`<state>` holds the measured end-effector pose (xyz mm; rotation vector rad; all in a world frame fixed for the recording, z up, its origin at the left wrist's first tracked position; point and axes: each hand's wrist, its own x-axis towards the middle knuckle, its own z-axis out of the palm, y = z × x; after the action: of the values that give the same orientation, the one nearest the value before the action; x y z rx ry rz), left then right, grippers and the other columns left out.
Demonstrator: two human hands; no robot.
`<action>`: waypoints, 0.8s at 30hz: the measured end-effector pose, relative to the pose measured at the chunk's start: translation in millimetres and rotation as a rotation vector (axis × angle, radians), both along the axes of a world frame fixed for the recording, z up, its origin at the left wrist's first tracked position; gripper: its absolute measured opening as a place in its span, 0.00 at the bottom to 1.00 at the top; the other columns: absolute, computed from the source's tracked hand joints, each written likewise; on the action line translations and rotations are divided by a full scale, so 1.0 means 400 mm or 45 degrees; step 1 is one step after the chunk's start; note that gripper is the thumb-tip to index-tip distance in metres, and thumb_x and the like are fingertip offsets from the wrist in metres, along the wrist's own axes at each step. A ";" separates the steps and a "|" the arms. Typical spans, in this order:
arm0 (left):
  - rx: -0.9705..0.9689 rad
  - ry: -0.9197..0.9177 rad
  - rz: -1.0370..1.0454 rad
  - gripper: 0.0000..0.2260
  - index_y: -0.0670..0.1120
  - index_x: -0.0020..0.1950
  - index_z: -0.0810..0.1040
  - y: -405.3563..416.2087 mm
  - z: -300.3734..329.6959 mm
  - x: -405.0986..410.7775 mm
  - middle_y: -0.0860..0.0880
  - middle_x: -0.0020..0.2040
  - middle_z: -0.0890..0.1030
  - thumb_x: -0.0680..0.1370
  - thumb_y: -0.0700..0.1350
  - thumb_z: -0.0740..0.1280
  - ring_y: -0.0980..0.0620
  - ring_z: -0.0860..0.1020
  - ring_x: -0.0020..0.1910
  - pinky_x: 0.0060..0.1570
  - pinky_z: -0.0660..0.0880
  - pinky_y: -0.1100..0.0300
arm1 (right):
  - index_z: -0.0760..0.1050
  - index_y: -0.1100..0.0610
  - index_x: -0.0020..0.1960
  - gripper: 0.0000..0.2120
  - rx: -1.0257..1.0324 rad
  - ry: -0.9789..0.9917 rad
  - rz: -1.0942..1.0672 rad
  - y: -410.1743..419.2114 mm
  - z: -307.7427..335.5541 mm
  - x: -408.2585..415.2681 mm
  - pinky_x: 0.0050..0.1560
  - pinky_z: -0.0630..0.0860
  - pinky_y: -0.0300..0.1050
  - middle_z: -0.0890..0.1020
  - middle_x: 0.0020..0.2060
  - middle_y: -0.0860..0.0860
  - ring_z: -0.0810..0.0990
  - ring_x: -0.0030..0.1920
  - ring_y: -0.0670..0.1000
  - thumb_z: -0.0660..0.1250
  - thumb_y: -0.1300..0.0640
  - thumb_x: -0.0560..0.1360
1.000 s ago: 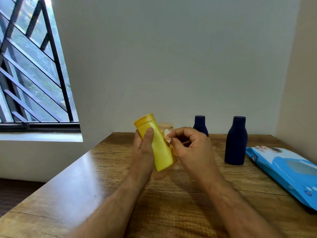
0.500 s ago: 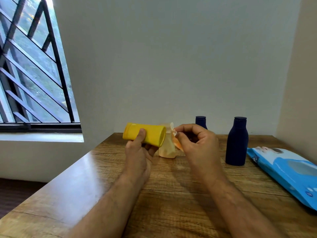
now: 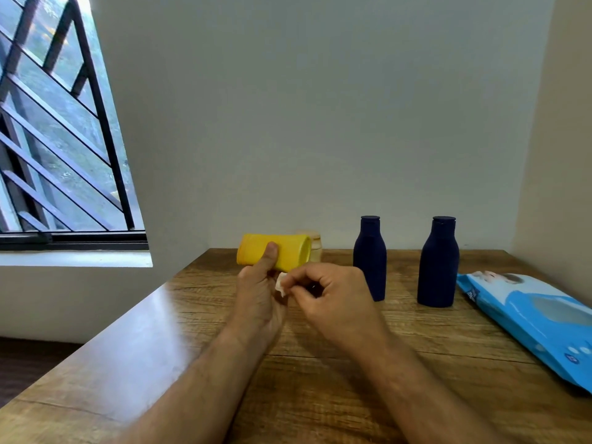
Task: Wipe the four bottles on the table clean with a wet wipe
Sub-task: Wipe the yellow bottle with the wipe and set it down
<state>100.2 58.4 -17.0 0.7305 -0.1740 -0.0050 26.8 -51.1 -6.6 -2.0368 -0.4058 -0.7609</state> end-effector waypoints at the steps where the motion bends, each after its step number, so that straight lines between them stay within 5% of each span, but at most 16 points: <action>1: -0.009 0.017 -0.011 0.27 0.32 0.68 0.74 -0.002 0.001 -0.005 0.32 0.62 0.79 0.75 0.49 0.71 0.36 0.80 0.58 0.61 0.77 0.40 | 0.84 0.47 0.46 0.07 0.011 -0.034 0.002 0.002 -0.002 0.000 0.46 0.79 0.31 0.84 0.41 0.38 0.81 0.45 0.37 0.73 0.59 0.74; 5: -0.063 0.048 0.037 0.24 0.33 0.66 0.74 0.000 0.014 -0.012 0.35 0.56 0.80 0.78 0.49 0.69 0.39 0.81 0.53 0.60 0.78 0.42 | 0.84 0.51 0.45 0.08 0.176 -0.049 0.072 -0.001 0.010 -0.008 0.42 0.79 0.31 0.84 0.40 0.42 0.83 0.42 0.39 0.73 0.64 0.73; 8: -0.146 0.029 0.088 0.13 0.37 0.60 0.75 0.013 0.016 -0.004 0.39 0.50 0.81 0.82 0.45 0.64 0.47 0.82 0.44 0.43 0.83 0.55 | 0.84 0.54 0.44 0.08 0.327 -0.161 0.029 -0.009 0.025 -0.010 0.42 0.78 0.30 0.85 0.39 0.44 0.83 0.42 0.40 0.73 0.66 0.72; 12: -0.058 -0.021 -0.029 0.09 0.37 0.56 0.76 0.001 0.017 -0.025 0.41 0.44 0.86 0.83 0.42 0.62 0.49 0.86 0.41 0.35 0.82 0.59 | 0.84 0.54 0.46 0.06 0.435 -0.277 -0.110 -0.016 0.027 -0.005 0.45 0.79 0.30 0.85 0.41 0.43 0.83 0.45 0.39 0.74 0.64 0.73; 19: -0.038 -0.077 -0.053 0.17 0.37 0.63 0.75 -0.003 0.014 -0.030 0.38 0.52 0.84 0.77 0.44 0.67 0.46 0.86 0.47 0.39 0.83 0.57 | 0.83 0.51 0.49 0.07 0.261 -0.284 -0.179 -0.017 0.015 0.004 0.46 0.79 0.30 0.83 0.44 0.42 0.81 0.47 0.39 0.73 0.61 0.73; 24: -0.062 -0.081 -0.069 0.13 0.37 0.63 0.75 0.002 0.013 -0.024 0.39 0.50 0.85 0.81 0.43 0.65 0.46 0.86 0.46 0.39 0.83 0.57 | 0.83 0.51 0.46 0.08 0.068 -0.293 -0.119 -0.012 0.012 -0.003 0.45 0.77 0.29 0.81 0.42 0.40 0.80 0.47 0.39 0.72 0.63 0.73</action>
<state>90.5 59.1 -11.7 0.6779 -0.2538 -0.0288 25.6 -55.8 -1.7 -1.9356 -0.4179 -1.0582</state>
